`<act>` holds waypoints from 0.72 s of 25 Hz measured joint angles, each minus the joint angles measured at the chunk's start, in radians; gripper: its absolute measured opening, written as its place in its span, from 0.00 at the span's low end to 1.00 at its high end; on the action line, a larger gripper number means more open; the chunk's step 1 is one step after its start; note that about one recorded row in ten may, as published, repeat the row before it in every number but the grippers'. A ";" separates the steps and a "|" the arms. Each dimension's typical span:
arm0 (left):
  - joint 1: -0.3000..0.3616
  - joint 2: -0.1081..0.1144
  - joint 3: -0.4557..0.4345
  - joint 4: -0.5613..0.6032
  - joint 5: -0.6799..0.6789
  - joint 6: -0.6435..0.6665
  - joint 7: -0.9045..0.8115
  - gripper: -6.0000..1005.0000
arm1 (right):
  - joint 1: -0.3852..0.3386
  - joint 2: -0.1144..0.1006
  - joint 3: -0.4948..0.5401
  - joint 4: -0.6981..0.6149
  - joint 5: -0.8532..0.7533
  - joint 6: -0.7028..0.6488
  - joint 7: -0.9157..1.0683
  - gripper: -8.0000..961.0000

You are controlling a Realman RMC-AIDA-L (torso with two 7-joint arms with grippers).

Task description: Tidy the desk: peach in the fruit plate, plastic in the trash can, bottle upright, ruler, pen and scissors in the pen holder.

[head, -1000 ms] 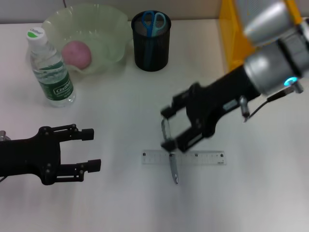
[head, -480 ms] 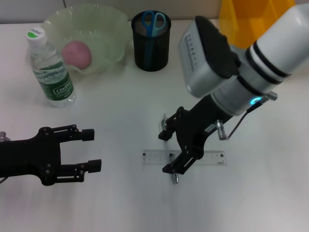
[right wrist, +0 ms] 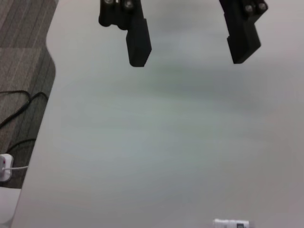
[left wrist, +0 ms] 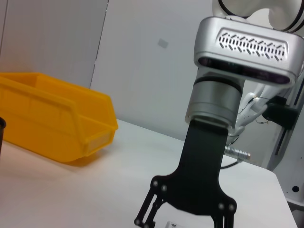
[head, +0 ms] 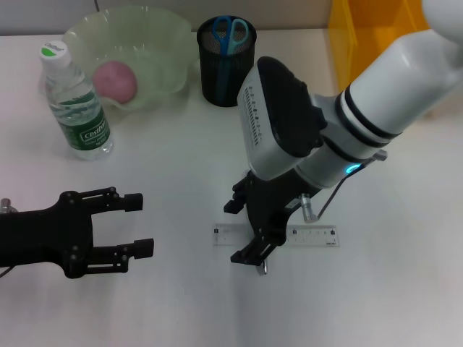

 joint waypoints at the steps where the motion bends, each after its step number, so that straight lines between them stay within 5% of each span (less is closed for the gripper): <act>1: 0.000 0.000 0.000 0.000 0.000 -0.001 0.000 0.78 | 0.002 0.000 -0.010 0.007 0.007 0.010 0.000 0.84; 18: -0.003 -0.004 0.000 -0.002 -0.002 -0.003 0.000 0.78 | 0.048 0.002 -0.085 0.124 0.088 0.126 0.000 0.83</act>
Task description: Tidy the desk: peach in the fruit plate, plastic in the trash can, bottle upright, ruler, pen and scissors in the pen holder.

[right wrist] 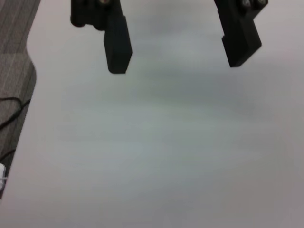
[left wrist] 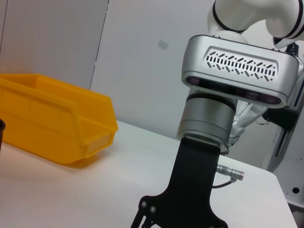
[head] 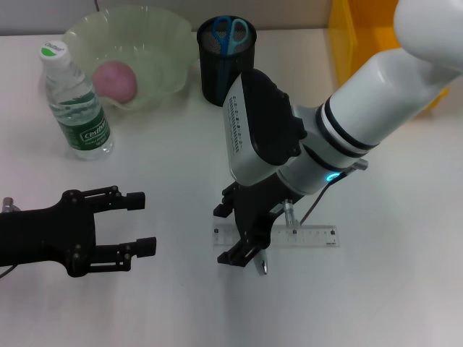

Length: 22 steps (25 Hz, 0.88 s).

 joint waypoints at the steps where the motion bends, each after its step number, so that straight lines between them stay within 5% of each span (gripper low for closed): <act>1: 0.000 -0.001 0.000 0.001 0.000 0.000 0.000 0.78 | 0.000 0.000 0.000 0.000 0.000 0.000 0.000 0.83; 9: 0.002 -0.001 0.000 0.002 -0.002 0.000 0.001 0.78 | 0.004 0.000 -0.034 0.022 0.019 0.046 0.000 0.82; 16: 0.002 -0.002 -0.001 0.002 -0.004 0.000 0.002 0.78 | 0.009 0.000 -0.044 0.035 0.025 0.059 0.001 0.64; 20: 0.002 -0.002 -0.011 0.002 -0.004 -0.001 0.007 0.78 | 0.003 0.000 -0.031 0.014 0.036 0.059 0.002 0.41; 22: 0.003 -0.002 -0.012 0.002 -0.004 -0.001 0.009 0.78 | -0.003 -0.001 -0.013 -0.002 0.036 0.057 0.007 0.41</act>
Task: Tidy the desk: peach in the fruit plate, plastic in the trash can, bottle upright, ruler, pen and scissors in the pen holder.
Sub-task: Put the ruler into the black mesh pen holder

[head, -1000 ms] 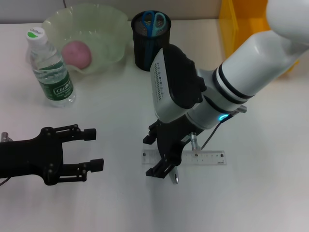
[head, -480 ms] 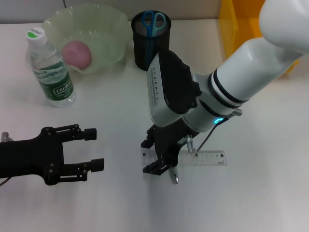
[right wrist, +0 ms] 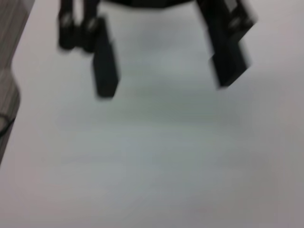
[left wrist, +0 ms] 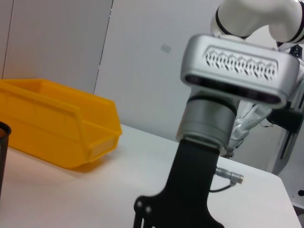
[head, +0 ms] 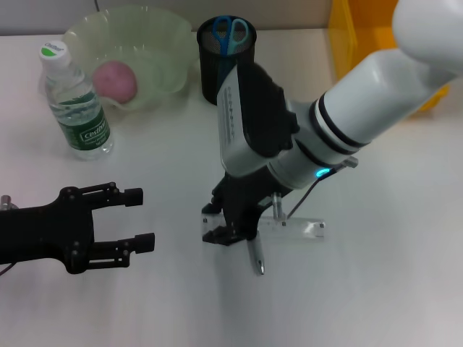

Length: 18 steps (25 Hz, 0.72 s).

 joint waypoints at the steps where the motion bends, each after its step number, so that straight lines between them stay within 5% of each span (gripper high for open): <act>1: 0.000 0.000 0.000 0.000 0.000 0.001 0.000 0.78 | -0.007 -0.003 0.041 -0.023 0.000 -0.013 0.008 0.41; 8: -0.004 0.000 0.000 0.000 0.000 0.005 -0.001 0.78 | -0.070 -0.008 0.222 -0.163 0.000 -0.043 -0.004 0.40; 18: -0.027 0.000 -0.005 -0.004 -0.002 0.006 -0.021 0.78 | -0.151 0.000 0.279 -0.234 0.258 0.282 -0.418 0.40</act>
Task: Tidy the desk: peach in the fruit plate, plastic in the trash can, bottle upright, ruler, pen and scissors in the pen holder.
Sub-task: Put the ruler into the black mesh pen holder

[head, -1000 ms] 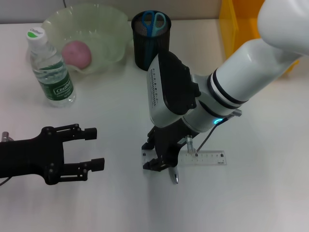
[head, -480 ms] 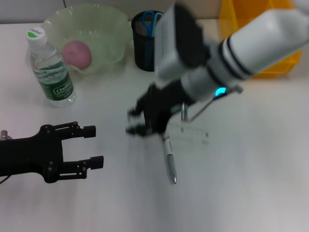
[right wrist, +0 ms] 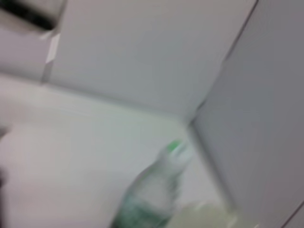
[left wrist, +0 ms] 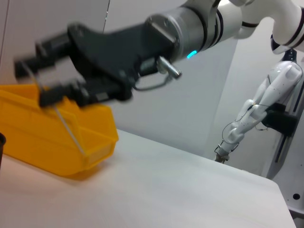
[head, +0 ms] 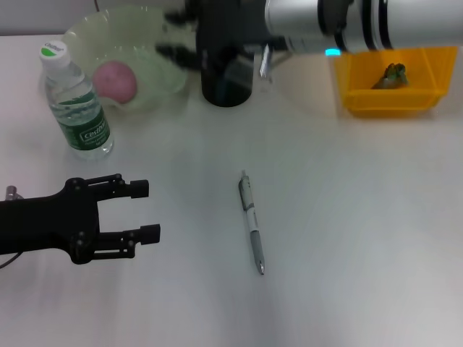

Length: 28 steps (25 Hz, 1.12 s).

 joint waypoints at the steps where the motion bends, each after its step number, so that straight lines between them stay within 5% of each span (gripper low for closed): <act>1: -0.005 0.000 -0.003 0.000 0.000 0.000 -0.013 0.78 | 0.001 0.000 0.001 0.013 0.094 0.052 -0.079 0.40; 10: -0.015 -0.006 -0.025 0.003 -0.001 0.002 -0.041 0.78 | 0.032 0.000 -0.018 0.177 0.521 0.119 -0.541 0.40; 14: -0.024 -0.010 -0.031 -0.001 -0.001 -0.003 -0.051 0.78 | 0.108 0.000 -0.050 0.365 0.790 0.135 -0.799 0.40; 19: -0.032 -0.012 -0.036 -0.003 -0.001 -0.004 -0.059 0.78 | 0.182 0.001 -0.100 0.543 1.107 0.136 -0.937 0.40; 28: -0.044 -0.022 -0.037 0.003 0.000 -0.012 -0.101 0.78 | 0.229 0.001 -0.141 0.675 1.389 0.137 -0.948 0.40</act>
